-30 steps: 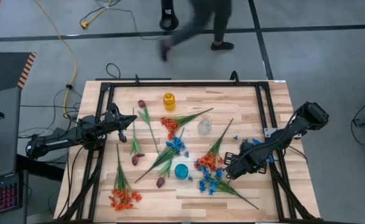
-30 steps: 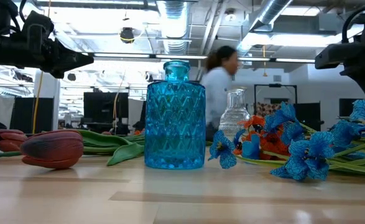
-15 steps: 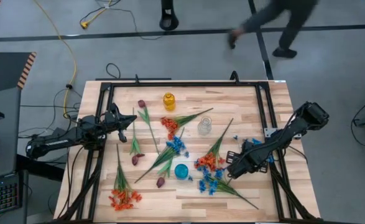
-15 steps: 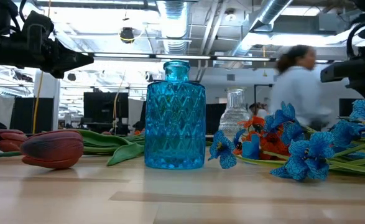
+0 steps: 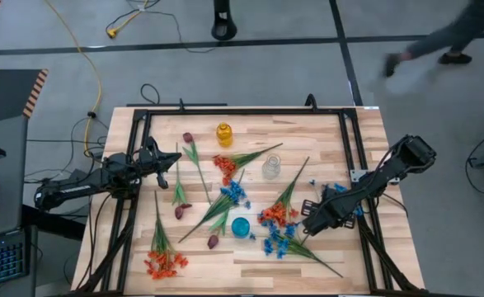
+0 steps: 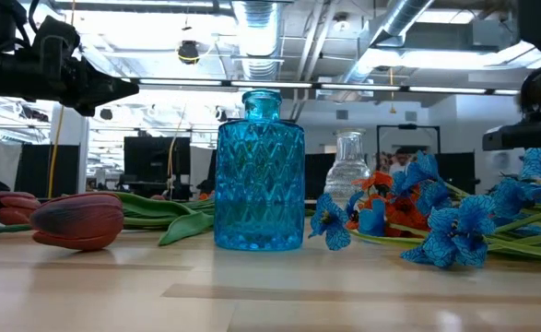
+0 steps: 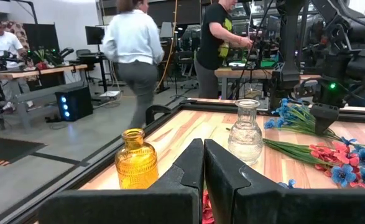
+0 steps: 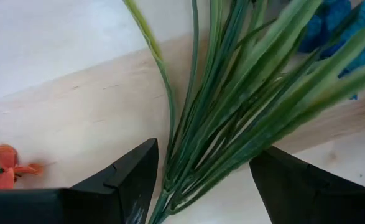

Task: Sort flowers into vase by color
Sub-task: Put the right blue flowers into the transparent vase

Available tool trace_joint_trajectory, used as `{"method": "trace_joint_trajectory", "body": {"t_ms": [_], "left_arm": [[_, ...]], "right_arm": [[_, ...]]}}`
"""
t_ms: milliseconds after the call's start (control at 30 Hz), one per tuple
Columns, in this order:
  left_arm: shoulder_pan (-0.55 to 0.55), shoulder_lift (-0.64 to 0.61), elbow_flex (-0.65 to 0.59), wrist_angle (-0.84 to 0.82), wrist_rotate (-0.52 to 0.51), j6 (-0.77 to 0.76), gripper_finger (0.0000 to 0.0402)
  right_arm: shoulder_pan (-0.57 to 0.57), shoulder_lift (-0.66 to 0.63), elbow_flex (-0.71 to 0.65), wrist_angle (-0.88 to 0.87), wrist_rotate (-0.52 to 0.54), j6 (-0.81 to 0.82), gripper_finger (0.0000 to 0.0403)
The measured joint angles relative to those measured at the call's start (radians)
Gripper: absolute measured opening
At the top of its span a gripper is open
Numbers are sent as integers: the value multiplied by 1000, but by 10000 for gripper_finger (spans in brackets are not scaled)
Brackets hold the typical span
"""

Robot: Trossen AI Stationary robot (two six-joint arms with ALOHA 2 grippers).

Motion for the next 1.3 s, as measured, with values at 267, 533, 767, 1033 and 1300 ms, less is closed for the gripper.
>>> {"method": "trace_joint_trajectory", "body": {"t_ms": [267,533,767,1033,1300], "left_arm": [[0,0,0,0,0,0,0],[0,0,0,0,0,0,0],[0,0,0,0,0,0,0],[0,0,0,0,0,0,0],[0,0,0,0,0,0,0]], "right_arm": [[-2,0,0,-2,-26,-5,276],[-4,7,0,-19,-26,-8,276],[-6,117,5,25,-27,-34,275],[-7,133,43,-20,-14,-38,198],[-6,116,47,-50,48,-62,45]]}}
